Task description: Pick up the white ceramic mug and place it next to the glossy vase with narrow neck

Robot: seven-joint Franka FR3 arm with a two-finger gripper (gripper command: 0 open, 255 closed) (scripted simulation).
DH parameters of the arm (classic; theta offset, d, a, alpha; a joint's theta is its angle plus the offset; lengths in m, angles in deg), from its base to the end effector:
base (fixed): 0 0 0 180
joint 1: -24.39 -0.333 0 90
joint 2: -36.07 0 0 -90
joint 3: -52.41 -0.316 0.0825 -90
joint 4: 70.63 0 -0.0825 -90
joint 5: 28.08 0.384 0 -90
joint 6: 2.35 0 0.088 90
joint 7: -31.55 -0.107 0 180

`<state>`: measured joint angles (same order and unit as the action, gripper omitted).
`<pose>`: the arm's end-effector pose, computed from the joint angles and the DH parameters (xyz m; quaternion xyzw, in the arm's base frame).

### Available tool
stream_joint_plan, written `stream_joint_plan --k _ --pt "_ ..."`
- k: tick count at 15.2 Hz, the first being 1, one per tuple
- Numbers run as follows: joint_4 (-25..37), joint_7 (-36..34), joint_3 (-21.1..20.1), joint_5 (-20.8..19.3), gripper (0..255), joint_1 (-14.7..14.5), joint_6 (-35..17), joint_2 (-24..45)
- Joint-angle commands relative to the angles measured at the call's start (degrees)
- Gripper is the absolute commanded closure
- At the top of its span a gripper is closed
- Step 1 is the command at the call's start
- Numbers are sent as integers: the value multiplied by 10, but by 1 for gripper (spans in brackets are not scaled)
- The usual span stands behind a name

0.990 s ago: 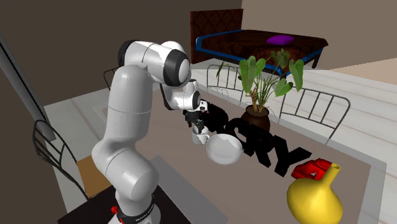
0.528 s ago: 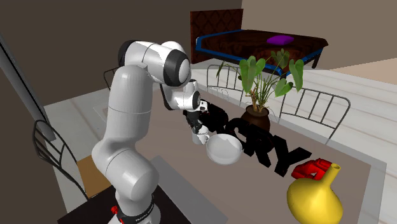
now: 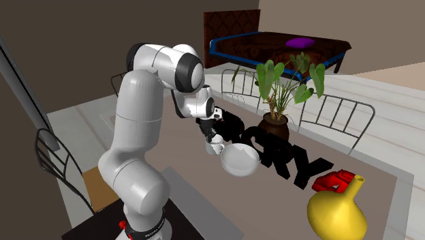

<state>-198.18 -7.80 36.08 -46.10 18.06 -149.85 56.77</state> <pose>0.5037 0.2181 0.2162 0.9991 -0.0220 0.0235 0.0267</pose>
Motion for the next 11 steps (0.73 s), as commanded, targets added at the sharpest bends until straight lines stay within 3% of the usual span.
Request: stream_joint_plan --k 1,11 --pt "0 4 -3 5 255 2 6 -7" --pt "2 38 -25 49 255 17 68 -71"
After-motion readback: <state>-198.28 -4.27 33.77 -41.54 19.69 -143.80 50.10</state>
